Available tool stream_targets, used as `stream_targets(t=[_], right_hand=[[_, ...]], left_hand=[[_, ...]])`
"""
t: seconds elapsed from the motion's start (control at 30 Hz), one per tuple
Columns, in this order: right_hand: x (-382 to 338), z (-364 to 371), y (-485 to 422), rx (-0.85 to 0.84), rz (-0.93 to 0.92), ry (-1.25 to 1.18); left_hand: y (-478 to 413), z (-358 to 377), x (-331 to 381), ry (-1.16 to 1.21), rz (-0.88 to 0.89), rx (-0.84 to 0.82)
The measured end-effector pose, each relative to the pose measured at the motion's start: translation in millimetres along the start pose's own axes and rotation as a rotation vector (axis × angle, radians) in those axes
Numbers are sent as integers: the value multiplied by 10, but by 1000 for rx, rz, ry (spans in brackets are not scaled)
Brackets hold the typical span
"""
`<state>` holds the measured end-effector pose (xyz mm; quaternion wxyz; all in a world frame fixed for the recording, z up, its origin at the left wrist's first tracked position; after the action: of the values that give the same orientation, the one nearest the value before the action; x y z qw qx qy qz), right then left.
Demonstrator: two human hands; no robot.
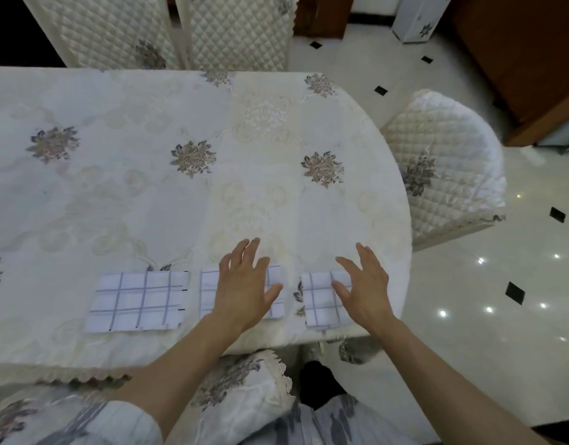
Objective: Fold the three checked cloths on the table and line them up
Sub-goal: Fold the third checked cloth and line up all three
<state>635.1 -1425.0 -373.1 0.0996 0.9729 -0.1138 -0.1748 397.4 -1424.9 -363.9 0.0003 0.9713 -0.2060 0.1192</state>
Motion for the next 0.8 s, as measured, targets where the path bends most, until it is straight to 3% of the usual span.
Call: stream_targets(t=[0.2, 0.5, 0.8], right_hand=[[402, 5, -266, -82, -11, -50], [699, 0, -632, -247, -72, 62], [731, 56, -657, -220, -99, 117]], left_hand=[[-220, 345, 399, -14, -32, -135], [-572, 616, 705, 34, -139, -258], [-608, 718, 671, 28, -165, -274]])
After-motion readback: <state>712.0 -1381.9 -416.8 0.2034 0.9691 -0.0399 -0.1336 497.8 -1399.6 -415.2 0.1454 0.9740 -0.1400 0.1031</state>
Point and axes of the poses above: each hand's wrist, its own y-axis away from the middle knuckle, its own z-axis out of the palm, x = y × z, the point moved 9 cm from there along -y, towards the middle knuckle, and after that the axes turned 11 degrees about z, right-handed, at the moved point
